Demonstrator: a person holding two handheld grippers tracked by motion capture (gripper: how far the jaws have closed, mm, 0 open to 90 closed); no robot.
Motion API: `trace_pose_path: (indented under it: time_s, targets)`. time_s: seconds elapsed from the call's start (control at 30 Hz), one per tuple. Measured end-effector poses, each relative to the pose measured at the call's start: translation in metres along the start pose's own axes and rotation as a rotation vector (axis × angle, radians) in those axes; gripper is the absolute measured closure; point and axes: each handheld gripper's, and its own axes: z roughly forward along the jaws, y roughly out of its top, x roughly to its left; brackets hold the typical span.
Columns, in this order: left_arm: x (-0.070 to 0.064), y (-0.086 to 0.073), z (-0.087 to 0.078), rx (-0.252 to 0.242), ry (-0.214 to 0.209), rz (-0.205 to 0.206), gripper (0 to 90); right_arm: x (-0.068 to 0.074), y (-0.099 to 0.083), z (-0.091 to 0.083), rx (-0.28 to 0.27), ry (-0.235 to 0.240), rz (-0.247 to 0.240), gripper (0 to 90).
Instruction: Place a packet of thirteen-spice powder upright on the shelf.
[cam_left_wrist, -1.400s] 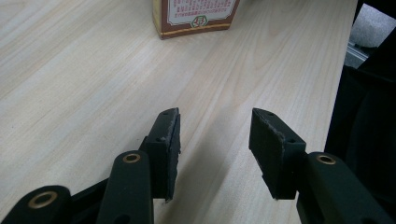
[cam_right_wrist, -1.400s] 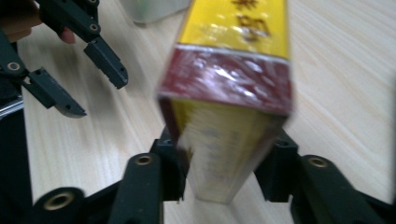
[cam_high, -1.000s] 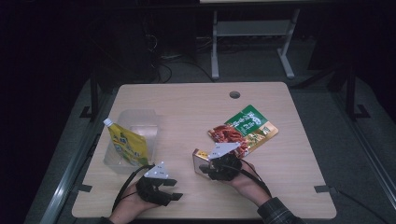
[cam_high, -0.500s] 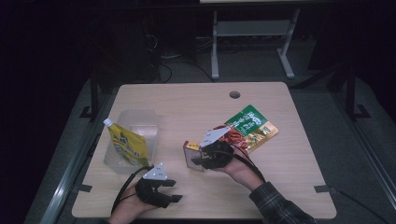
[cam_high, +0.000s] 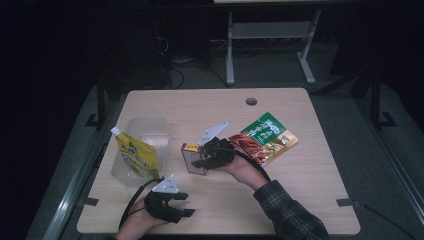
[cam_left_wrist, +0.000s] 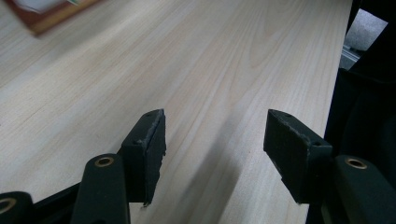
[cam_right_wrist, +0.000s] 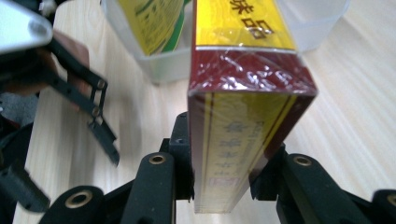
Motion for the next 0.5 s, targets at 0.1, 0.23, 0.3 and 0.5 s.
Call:
trace_pose_path:
  time_s: [0.1, 0.23, 0.3, 0.5]
  targets:
    - [0.0, 0.0, 0.0, 0.001, -0.001, 0.008, 38.4, -0.006, 0.008, 0.0, -0.012, 0.0, -0.018, 67.3]
    - [0.0, 0.0, 0.001, -0.005, -0.004, 0.006, 38.4, -0.012, 0.02, 0.002, -0.022, 0.006, -0.039, 67.3]
    - [0.0, 0.0, 0.001, -0.005, -0.005, 0.012, 38.4, -0.014, 0.026, 0.003, -0.029, 0.013, -0.05, 67.3]
    - [-0.001, 0.001, 0.003, 0.002, -0.012, 0.03, 37.4, -0.019, 0.047, 0.01, -0.034, 0.022, -0.109, 67.2]
